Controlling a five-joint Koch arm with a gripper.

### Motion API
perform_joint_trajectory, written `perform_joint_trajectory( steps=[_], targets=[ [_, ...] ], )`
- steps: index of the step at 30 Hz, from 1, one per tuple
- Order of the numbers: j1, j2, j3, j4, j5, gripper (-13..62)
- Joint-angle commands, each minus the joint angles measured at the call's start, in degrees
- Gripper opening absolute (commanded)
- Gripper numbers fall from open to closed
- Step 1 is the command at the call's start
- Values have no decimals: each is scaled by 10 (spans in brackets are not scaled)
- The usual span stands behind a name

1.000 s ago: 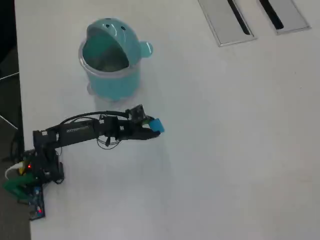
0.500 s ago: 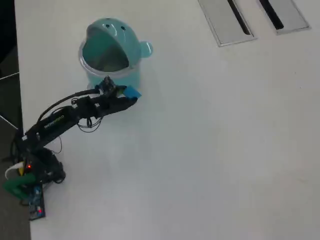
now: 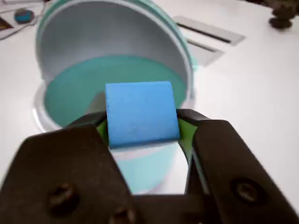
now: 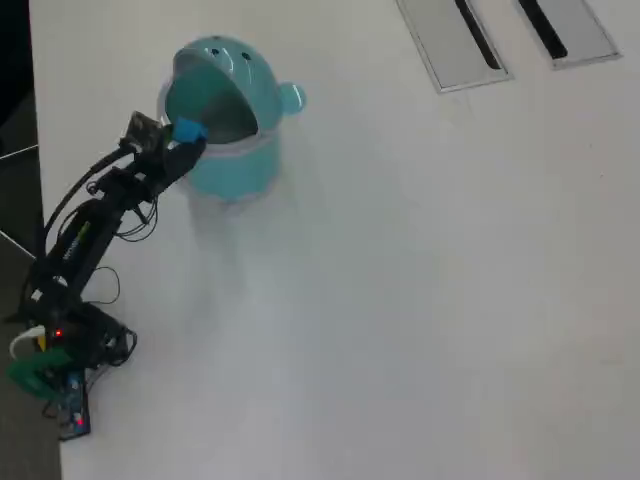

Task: Grasp RGB lego blocks and put them in the bin one by one.

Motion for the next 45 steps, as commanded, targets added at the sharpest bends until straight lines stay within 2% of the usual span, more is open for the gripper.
perform_joint_trajectory(
  steps=[1, 16, 17, 18, 21, 22, 33, 45],
  targets=[
    [-8, 11, -78, -22, -3, 54],
    [-24, -209, -241, -105, -39, 59],
    [-22, -226, -243, -131, -46, 87],
    [-21, -231, -238, -145, -54, 147],
    [-20, -235, -236, -167, -76, 201],
    [-18, -233, -236, -167, -81, 224],
    [-8, -200, -215, -156, -79, 255],
    [44, -27, -30, -141, -70, 271]
  ],
)
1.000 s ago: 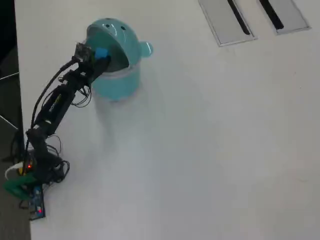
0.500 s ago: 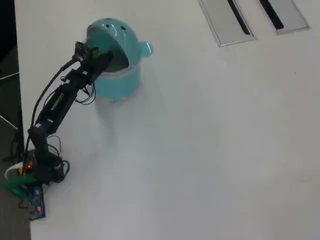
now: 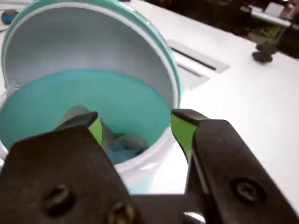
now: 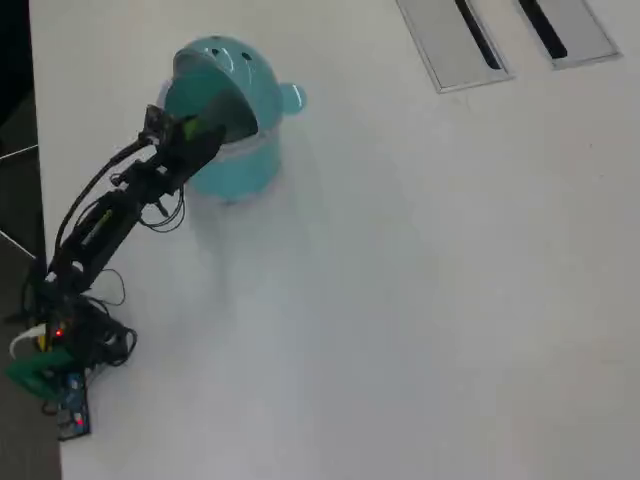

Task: Grasp RGB lego blocks and put them in the bin one by one.

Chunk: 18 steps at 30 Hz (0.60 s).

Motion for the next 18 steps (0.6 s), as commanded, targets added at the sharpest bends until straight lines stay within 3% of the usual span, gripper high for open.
perform_joint_trajectory(
  steps=[1, 18],
  targets=[
    [12, 62, -3, -18, 14, 271],
    [63, 243, 155, -24, 164, 300]
  ],
)
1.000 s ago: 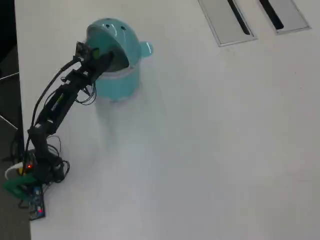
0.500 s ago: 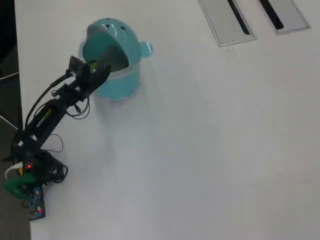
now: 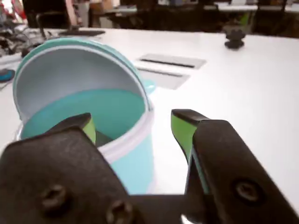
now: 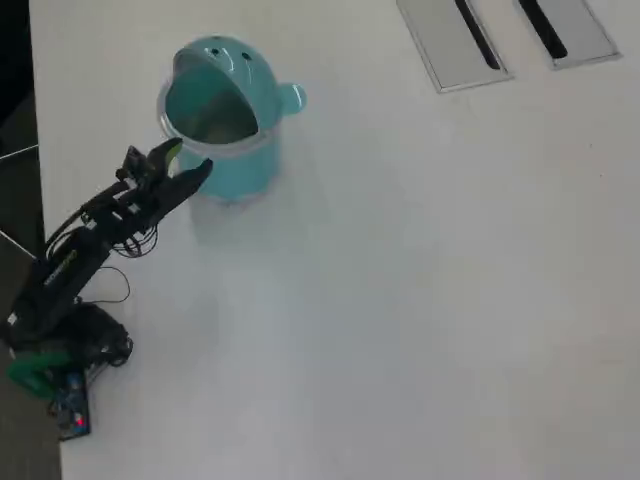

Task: Grasp RGB lego blocks and put them in the bin one by one.

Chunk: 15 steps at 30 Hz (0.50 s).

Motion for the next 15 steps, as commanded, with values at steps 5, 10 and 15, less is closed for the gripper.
perform_joint_trajectory(
  steps=[5, 10, 15],
  targets=[
    [11, 57, 21, -52, 57, 300],
    [20, 84, 46, -53, 113, 300],
    [30, 97, 60, -60, 209, 299]
  ],
)
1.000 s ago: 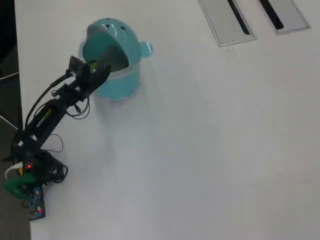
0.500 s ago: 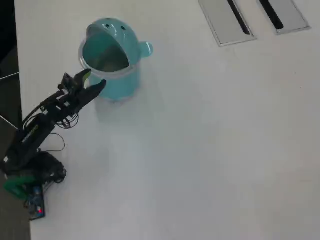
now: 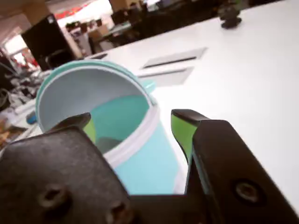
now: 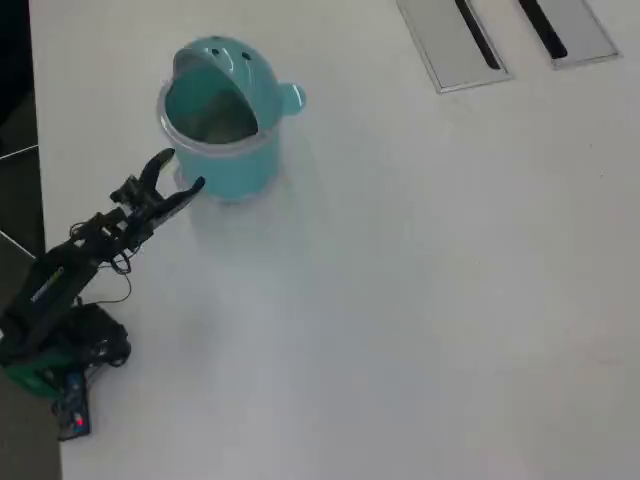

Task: Grasp RGB lego blocks and put them in the bin one by one.

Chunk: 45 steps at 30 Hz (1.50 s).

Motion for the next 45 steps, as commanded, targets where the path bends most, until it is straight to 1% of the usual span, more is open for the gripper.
perform_joint_trajectory(
  steps=[1, 13, 20, 26, 34, 45],
  targets=[
    [11, 14, -16, -59, 51, 299],
    [61, 43, 89, -130, 232, 299],
    [101, 44, 205, -269, 314, 298],
    [129, 45, 264, -302, 381, 298],
    [162, 45, 356, -391, 432, 297],
    [203, 45, 527, -551, 458, 297]
  ],
)
